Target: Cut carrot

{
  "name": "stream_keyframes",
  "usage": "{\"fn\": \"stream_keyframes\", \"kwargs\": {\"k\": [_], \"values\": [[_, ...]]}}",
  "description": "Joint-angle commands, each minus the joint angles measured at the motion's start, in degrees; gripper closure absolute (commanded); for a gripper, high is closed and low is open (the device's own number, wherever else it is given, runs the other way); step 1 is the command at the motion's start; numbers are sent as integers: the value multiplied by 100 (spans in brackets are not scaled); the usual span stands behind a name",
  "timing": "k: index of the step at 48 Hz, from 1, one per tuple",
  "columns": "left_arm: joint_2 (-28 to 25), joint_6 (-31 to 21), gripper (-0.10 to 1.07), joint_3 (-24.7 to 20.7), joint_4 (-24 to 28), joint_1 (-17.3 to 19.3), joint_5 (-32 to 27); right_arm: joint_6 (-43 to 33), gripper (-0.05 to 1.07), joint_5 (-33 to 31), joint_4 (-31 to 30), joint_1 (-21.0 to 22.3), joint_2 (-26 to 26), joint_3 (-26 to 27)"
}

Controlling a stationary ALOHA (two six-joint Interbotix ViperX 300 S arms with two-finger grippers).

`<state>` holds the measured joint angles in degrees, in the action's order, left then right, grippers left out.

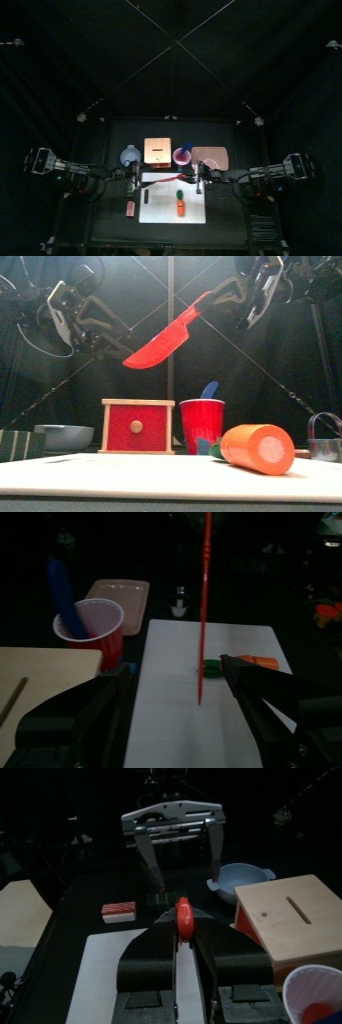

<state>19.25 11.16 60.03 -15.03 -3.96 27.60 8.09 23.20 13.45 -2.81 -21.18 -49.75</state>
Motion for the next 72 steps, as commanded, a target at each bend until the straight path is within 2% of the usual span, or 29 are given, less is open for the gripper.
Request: {"fn": "stream_keyframes", "kwargs": {"k": [1,7,12,19,33,45,62,72], "values": [[-237,-18,-6,-229,9,-79,53,9,58,79,-62,-9,-18,202],[-615,-9,-5,-448,9,-229,53,9,58,79,-79,0,0,255],[-721,-18,-5,-510,-9,-237,53,0,58,88,-79,-9,18,255],[-668,-9,1,-483,-114,-237,53,0,58,88,-62,-18,0,229],[-545,-9,23,-387,-141,-246,53,0,58,88,-44,-26,18,176],[-545,0,37,-378,-132,-246,44,-9,58,79,-35,-26,18,132],[-545,9,52,-378,-105,-255,-141,-9,58,79,185,-123,79,70],[-554,9,54,-378,-105,-255,-158,-18,58,18,229,-229,88,44]]}}
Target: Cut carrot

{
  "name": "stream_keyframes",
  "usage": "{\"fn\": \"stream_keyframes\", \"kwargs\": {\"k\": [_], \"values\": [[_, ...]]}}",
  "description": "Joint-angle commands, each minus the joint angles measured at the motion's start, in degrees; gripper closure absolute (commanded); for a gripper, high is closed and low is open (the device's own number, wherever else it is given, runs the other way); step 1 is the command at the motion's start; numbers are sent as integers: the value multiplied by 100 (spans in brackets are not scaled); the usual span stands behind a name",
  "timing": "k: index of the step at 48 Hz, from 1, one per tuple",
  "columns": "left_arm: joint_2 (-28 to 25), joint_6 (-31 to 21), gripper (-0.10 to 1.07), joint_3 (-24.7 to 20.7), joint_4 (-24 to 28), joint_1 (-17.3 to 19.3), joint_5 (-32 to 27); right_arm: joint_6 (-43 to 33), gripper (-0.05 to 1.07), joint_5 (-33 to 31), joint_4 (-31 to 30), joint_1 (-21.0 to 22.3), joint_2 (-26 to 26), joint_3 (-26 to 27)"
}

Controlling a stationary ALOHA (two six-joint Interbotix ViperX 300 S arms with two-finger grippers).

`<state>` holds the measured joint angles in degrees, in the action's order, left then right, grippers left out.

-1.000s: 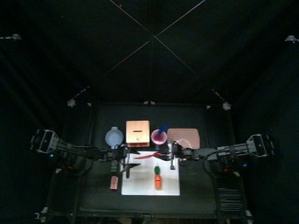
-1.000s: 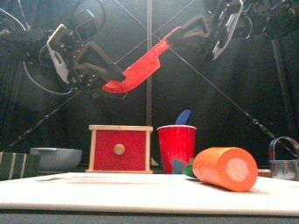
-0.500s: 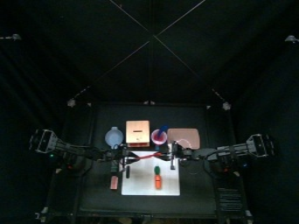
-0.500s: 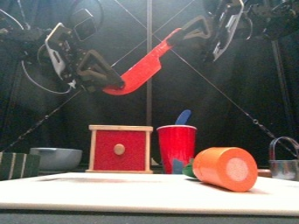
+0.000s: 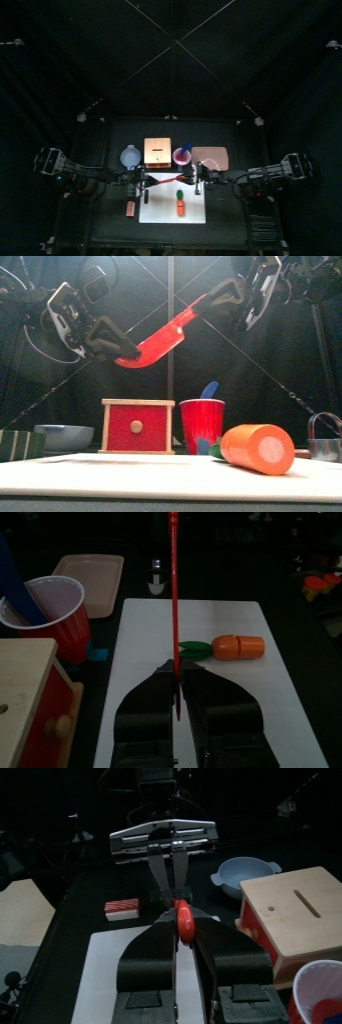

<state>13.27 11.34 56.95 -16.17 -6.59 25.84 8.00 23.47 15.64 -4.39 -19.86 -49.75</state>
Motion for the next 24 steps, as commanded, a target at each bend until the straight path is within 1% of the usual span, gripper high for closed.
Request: {"fn": "stream_keyframes", "kwargs": {"k": [1,6,15,21,24], "values": [[53,-9,54,-70,9,9,9,-18,58,-53,18,-97,-44,35],[62,-9,54,-62,9,-18,-193,-26,58,-571,246,-211,-9,-26],[9,-18,54,-114,-9,-149,-958,-9,59,-1441,1239,-229,167,-26],[-70,-35,54,-176,-18,-246,-1310,-9,59,-1740,1468,-237,396,18],[-97,-44,54,-185,-18,-290,-1354,-18,59,-1837,1512,-264,536,53]]}}
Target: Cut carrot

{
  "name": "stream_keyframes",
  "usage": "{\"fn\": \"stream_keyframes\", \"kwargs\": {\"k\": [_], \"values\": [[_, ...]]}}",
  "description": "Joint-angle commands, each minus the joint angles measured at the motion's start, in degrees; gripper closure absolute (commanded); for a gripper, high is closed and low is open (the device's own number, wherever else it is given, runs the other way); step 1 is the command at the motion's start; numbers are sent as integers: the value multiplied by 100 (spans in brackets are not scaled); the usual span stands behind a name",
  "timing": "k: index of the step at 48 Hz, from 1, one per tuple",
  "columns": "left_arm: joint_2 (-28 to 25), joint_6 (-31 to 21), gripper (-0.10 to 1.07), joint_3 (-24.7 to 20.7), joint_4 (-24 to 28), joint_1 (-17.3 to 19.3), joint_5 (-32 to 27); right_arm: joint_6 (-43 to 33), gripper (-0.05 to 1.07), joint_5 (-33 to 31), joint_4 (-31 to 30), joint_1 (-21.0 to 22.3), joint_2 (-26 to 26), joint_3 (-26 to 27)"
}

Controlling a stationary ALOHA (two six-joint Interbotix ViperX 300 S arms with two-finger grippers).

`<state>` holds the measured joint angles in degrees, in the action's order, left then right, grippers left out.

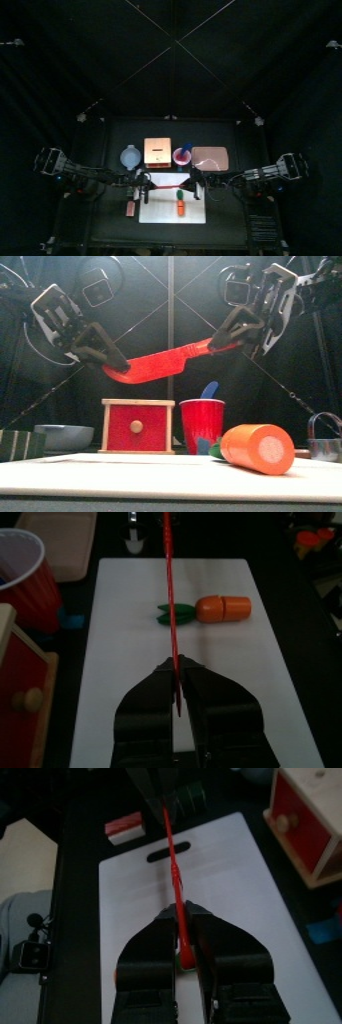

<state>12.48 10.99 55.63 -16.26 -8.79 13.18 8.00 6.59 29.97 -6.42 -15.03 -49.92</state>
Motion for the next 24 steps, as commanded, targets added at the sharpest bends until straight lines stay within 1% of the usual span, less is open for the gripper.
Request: {"fn": "stream_keyframes", "kwargs": {"k": [1,7,12,17,24], "values": [[-35,-9,54,-53,-18,-79,-97,-18,59,-202,97,-79,114,88],[-141,0,54,-105,-97,-229,-97,-18,62,-387,185,-149,343,114],[-264,0,54,-202,-149,-334,-97,-9,66,-387,193,-220,457,105],[-448,9,53,-378,-167,-439,-9,-18,68,-404,193,-369,404,53],[-800,9,53,-633,-167,-615,325,-18,68,-387,220,-642,246,-97]]}}
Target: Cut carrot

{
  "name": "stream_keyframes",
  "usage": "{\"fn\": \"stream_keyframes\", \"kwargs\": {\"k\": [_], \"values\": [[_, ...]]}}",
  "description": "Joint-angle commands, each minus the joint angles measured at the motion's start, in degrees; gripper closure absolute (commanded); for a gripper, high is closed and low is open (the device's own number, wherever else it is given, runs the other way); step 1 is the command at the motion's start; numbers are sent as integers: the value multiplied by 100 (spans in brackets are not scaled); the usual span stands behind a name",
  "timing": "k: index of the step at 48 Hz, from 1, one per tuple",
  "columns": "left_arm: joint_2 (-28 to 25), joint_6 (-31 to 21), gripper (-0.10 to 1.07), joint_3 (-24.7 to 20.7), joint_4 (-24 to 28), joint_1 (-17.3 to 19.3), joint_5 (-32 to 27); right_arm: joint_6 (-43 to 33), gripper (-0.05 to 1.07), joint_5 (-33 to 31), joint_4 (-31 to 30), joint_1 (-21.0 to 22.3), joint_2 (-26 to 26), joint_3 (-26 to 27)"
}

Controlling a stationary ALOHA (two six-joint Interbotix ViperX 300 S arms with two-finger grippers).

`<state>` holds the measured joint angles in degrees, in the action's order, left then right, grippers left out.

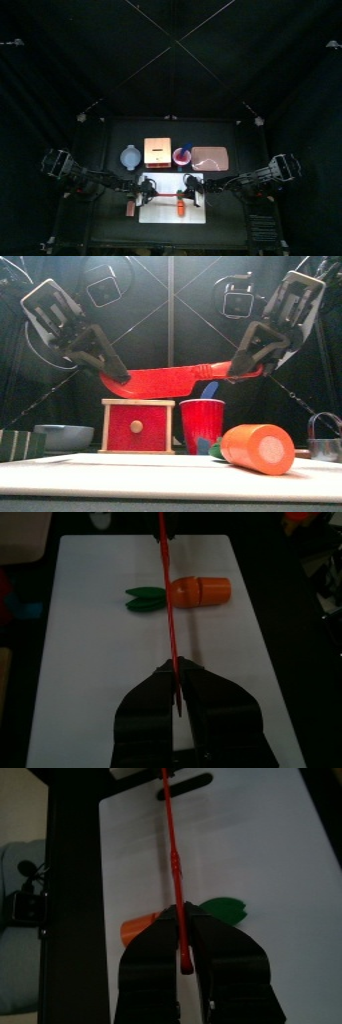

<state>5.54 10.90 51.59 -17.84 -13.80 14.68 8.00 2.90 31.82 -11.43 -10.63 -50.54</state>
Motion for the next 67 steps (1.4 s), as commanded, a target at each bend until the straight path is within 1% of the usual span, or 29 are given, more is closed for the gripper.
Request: {"fn": "stream_keyframes", "kwargs": {"k": [1,10,18,24,29,38,49,59,67], "values": [[-158,18,53,-264,-9,-141,220,-18,68,-18,35,-193,-229,-79],[-694,26,53,-659,-9,-299,527,-9,68,-88,-35,-606,-466,-387],[-1151,26,53,-1055,0,-343,624,-18,68,-299,-141,-817,-721,-589],[-1380,35,53,-1283,26,-352,624,-18,68,-510,-158,-879,-914,-659],[-1564,35,53,-1433,114,-404,606,-9,68,-677,-193,-870,-976,-694],[-1802,35,53,-1591,141,-396,606,-18,68,-940,-501,-844,-993,-721],[-1793,44,53,-1635,202,-352,606,-18,68,-1011,-826,-826,-993,-721],[-1775,53,53,-1608,334,-272,571,-18,68,-1020,-1063,-686,-993,-703],[-1784,53,53,-1600,378,-220,571,-18,68,-1125,-1134,-650,-993,-686]]}}
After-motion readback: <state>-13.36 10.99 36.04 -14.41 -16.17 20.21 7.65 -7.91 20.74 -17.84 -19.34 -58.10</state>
